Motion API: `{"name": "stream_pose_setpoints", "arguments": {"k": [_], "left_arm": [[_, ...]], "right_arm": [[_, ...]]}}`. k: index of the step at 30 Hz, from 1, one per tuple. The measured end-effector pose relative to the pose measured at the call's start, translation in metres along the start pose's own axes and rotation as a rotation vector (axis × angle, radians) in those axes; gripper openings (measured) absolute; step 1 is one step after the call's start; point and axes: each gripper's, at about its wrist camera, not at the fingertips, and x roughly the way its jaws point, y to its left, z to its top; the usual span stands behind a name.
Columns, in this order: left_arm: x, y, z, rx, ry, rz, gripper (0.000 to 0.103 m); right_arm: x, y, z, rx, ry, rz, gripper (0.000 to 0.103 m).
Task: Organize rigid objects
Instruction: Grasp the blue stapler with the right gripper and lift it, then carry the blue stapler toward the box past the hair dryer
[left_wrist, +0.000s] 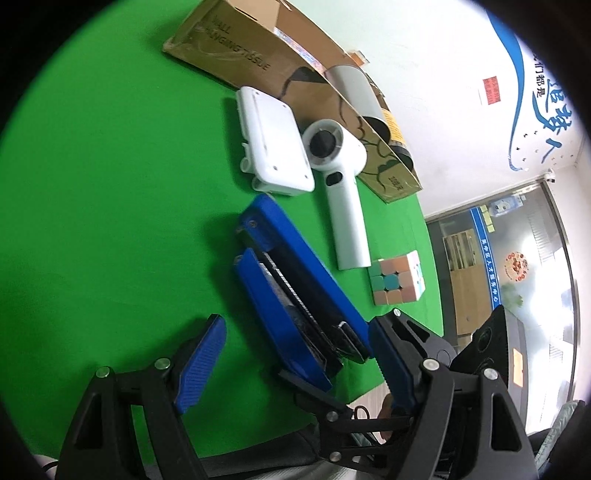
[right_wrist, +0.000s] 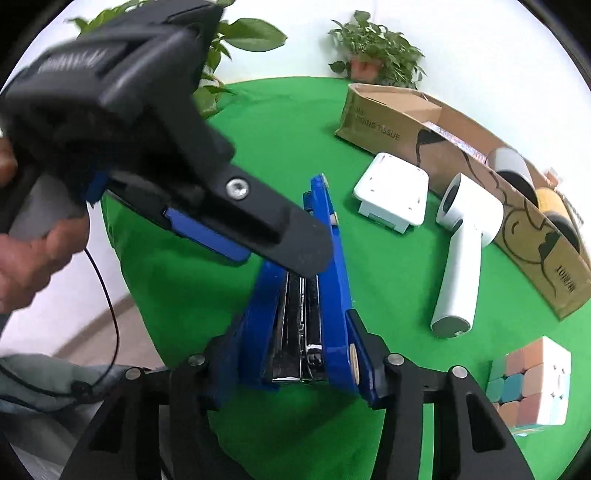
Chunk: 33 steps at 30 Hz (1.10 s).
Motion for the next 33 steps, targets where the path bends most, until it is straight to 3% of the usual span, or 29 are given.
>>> {"name": "stream_pose_setpoints", "arguments": {"k": [2,4,6,9,10,11,12,13,15,19,23,27,29,30,33], "left_arm": [[-0.004,0.001,0.001,0.004,-0.008,0.007,0.078],[-0.007,0.001,0.002,0.009,-0.014,0.008,0.078],[-0.008,-0.001,0.004,0.015,-0.020,0.006,0.078],[-0.007,-0.006,0.007,0.035,-0.023,-0.009,0.078],[-0.006,-0.008,0.008,0.038,-0.021,-0.011,0.078],[-0.004,-0.009,0.010,0.040,-0.018,-0.012,0.078],[-0.002,-0.010,0.011,0.041,-0.014,-0.012,0.078],[0.000,-0.011,0.013,0.042,-0.010,-0.011,0.078],[0.005,-0.013,0.017,0.049,-0.005,-0.010,0.078],[0.012,-0.017,0.022,0.055,0.006,-0.014,0.078],[0.015,-0.016,0.027,0.042,0.000,-0.001,0.078],[0.016,-0.015,0.027,0.043,-0.001,0.011,0.078],[0.018,-0.014,0.028,0.038,0.006,0.016,0.078],[0.018,-0.013,0.028,0.035,0.010,0.013,0.078],[0.017,-0.012,0.027,0.029,0.009,0.003,0.078]], "right_arm": [[-0.002,-0.007,-0.002,0.061,-0.006,0.040,0.049],[-0.005,-0.028,-0.004,0.223,-0.019,0.172,0.049],[-0.001,-0.060,-0.010,0.448,-0.034,0.359,0.049],[0.003,-0.085,-0.023,0.607,-0.041,0.489,0.049],[0.002,-0.090,-0.026,0.630,-0.043,0.496,0.053],[-0.004,-0.094,-0.028,0.638,-0.059,0.450,0.058],[-0.011,-0.094,-0.029,0.626,-0.065,0.382,0.074],[-0.016,-0.095,-0.029,0.608,-0.073,0.312,0.082],[-0.030,-0.094,-0.030,0.549,-0.101,0.203,0.083],[-0.041,-0.082,-0.028,0.422,-0.126,0.135,0.086],[-0.031,-0.065,-0.025,0.345,-0.081,0.037,0.084],[-0.013,-0.059,-0.023,0.308,-0.023,-0.039,0.071],[-0.007,-0.056,-0.020,0.280,-0.010,-0.095,0.058],[-0.005,-0.054,-0.019,0.261,-0.003,-0.116,0.058],[-0.004,-0.056,-0.019,0.299,-0.014,-0.090,0.057]]}}
